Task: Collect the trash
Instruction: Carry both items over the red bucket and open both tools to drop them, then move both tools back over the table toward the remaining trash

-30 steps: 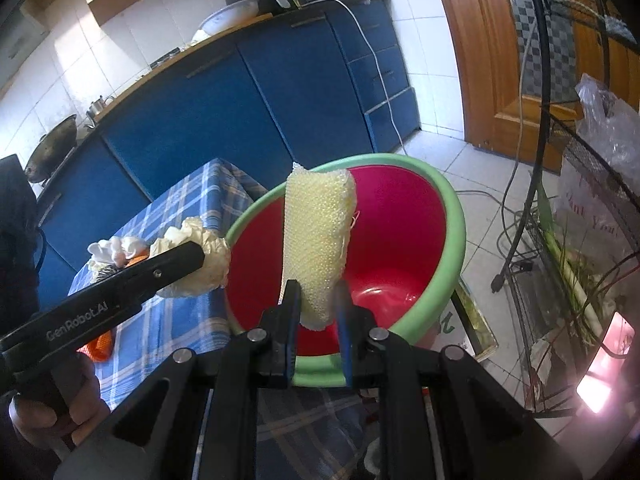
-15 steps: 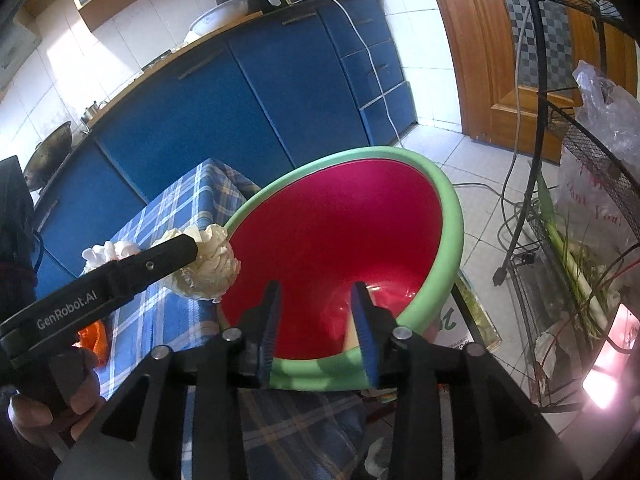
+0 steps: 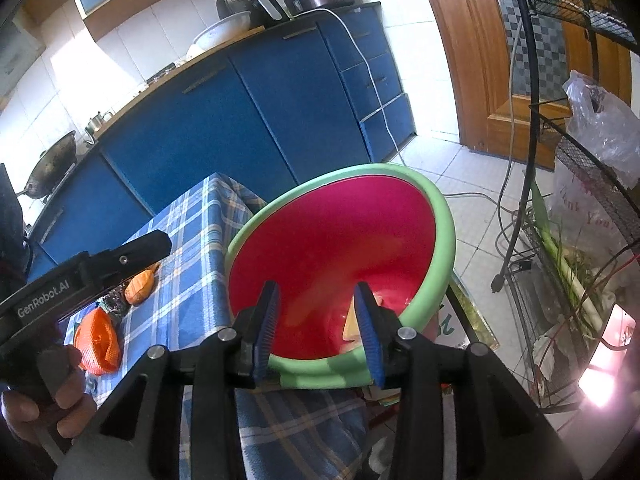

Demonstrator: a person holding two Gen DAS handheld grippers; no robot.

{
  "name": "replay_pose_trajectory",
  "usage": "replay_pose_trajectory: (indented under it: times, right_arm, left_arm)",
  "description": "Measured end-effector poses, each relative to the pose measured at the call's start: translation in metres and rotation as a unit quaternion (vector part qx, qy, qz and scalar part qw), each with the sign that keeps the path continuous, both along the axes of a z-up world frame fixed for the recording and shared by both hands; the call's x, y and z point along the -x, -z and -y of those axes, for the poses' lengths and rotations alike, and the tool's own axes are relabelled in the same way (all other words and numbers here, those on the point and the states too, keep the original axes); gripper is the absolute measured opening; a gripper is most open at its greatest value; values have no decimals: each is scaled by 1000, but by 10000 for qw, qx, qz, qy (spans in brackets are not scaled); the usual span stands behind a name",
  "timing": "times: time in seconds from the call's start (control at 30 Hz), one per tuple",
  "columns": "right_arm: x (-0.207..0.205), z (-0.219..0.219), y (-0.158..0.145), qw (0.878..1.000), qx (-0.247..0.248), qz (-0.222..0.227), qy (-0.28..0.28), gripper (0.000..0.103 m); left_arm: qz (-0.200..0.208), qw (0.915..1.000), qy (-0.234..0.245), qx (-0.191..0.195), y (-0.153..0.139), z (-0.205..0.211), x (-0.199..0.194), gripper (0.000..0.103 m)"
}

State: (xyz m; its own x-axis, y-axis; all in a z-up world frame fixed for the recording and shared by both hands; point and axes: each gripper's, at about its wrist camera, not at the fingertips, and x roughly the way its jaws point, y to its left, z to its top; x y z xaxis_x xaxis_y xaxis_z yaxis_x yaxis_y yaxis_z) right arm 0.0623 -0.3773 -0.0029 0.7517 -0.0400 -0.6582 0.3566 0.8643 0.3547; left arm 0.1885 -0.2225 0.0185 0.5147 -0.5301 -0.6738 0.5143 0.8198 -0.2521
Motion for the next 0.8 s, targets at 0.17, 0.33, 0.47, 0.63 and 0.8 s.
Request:
replay_pose_trajectory:
  times: [0.17,0.33,0.47,0.63,0.8]
  right_arm:
    - [4,-8,-9,9999,54,76,-73,44]
    - [9,-19,-20,9997,122,171,-161,49]
    - [13,-30,-26,9993,165,214,-246,53]
    - [16,-44,-32,9986,219,260,-393,61]
    - [19,-60,-38,9977,287,305,-539,69]
  left_arm:
    - [68,9999,-88,-16,-8,-13,8,64]
    - [112,9997,-203,-28,-16,-29,18,64]
    - [154,9994,-303,-70,-21,-44,27,64]
    - [182,9985,-507,-131,-26,-68,40,64]
    - [108,9962,-858,-136,-28,-99,50,64]
